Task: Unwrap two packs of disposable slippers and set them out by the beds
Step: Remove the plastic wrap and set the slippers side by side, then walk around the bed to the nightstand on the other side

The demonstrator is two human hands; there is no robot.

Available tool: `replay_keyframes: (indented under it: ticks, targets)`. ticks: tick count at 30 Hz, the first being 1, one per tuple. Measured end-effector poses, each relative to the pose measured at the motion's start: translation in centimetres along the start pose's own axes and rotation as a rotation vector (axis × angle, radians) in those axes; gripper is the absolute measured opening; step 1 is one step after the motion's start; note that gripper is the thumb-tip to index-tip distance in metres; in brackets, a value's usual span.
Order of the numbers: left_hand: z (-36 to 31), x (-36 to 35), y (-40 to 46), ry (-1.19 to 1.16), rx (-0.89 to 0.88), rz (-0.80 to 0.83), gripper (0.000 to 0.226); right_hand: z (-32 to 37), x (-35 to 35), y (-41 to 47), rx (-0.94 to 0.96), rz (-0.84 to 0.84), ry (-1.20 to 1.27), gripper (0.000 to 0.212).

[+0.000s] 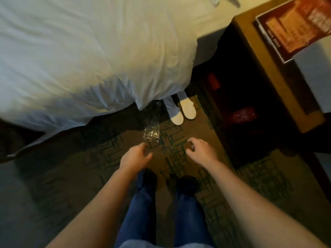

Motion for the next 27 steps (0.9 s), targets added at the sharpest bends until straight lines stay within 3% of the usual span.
replay_keyframes:
  ticks: [5, 10, 14, 22, 27]
  targets:
    - [2.3, 5.2, -9.3, -0.14, 0.075, -0.058, 0.047, 3.8, 3.1, -6.8, 0.066, -0.028, -0.024, 0.043]
    - [4.7, 5.5, -16.6, -0.37, 0.119, -0.13, 0.045, 5.7, 3.4, -12.0, 0.17, -0.078, -0.005, 0.04]
    - [7.1, 2.5, -21.2, -0.571, 0.231, -0.247, 0.04, 6.2, 1.2, -14.1, 0.273, -0.018, -0.067, 0.038]
    - [14.9, -7.2, -31.6, -1.05, 0.564, -0.398, 0.037, 7.8, -3.8, -16.6, 0.514, 0.21, -0.498, 0.033]
    - [18.1, -13.1, -36.0, -1.245, 0.772, -0.496, 0.037, 11.4, -7.9, -17.3, 0.66, 0.318, -0.721, 0.04]
Point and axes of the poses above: each hand's wrist, its own y-axis towards the middle knuckle, its own x-axis out of the back of the hand, z = x × y, the point moved 3 cm from there along y, towards the middle knuckle, and after that the axes turned 4 degrees about x, right-handed, at the moved point
